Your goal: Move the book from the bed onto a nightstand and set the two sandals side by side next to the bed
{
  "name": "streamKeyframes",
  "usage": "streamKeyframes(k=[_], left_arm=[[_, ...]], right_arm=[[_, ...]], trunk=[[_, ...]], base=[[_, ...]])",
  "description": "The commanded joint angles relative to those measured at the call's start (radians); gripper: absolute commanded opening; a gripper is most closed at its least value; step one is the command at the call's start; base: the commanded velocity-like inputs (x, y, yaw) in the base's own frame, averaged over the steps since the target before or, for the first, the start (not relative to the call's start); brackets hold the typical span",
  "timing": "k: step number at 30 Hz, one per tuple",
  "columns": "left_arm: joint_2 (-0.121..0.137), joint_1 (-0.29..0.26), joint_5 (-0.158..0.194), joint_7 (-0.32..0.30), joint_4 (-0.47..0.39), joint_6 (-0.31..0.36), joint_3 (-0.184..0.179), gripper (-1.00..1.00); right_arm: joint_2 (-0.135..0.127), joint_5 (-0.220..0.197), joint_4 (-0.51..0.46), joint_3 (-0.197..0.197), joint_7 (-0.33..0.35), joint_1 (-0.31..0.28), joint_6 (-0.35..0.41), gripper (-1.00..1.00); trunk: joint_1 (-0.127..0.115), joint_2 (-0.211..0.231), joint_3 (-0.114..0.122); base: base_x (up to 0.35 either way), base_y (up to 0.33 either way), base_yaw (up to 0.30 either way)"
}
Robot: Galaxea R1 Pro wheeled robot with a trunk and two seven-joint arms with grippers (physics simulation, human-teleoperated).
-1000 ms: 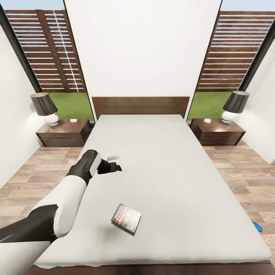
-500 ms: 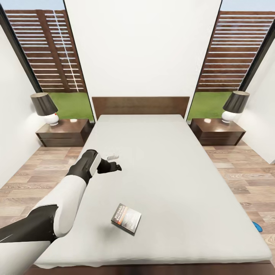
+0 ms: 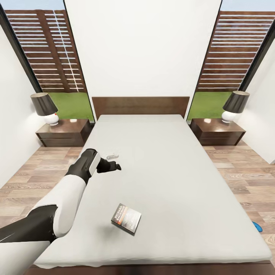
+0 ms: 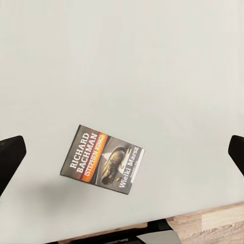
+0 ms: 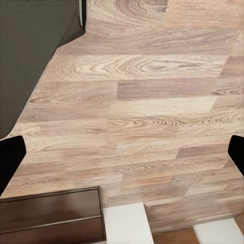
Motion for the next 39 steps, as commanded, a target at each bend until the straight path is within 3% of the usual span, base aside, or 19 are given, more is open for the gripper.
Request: streamKeyframes(k=[1, 16, 25, 34, 39], left_arm=[[-0.001, -0.001, -0.004, -0.003, -0.004, 0.007, 0.007, 1.0], [0.006, -0.001, -0.01, -0.004, -0.02, 0.039, 0.003, 1.0], [0.015, -0.001, -0.01, -0.004, -0.033, 0.053, 0.002, 1.0], [0.021, -0.001, -0.011, -0.004, -0.036, 0.057, 0.001, 1.0], [0.028, -0.001, -0.011, -0.004, -0.037, 0.057, 0.0, 1.0]], right_arm=[[-0.001, 0.011, 0.003, -0.006, -0.005, -0.002, 0.002, 1.0], [-0.001, 0.011, 0.005, -0.007, -0.005, -0.002, 0.001, 1.0], [-0.001, 0.011, 0.007, -0.007, -0.005, -0.001, 0.001, 1.0], [-0.002, 0.011, 0.007, -0.007, -0.005, -0.001, 0.001, 1.0], [-0.002, 0.011, 0.007, -0.007, -0.005, -0.001, 0.0, 1.0]], trunk=[[0.001, -0.002, -0.002], [0.001, -0.002, -0.002], [0.035, -0.065, -0.03], [0.035, -0.065, -0.03], [0.054, -0.1, -0.046]], base=[[0.0, 0.0, 0.0], [0.0, 0.0, 0.0], [0.0, 0.0, 0.0], [0.0, 0.0, 0.0], [0.0, 0.0, 0.0]])
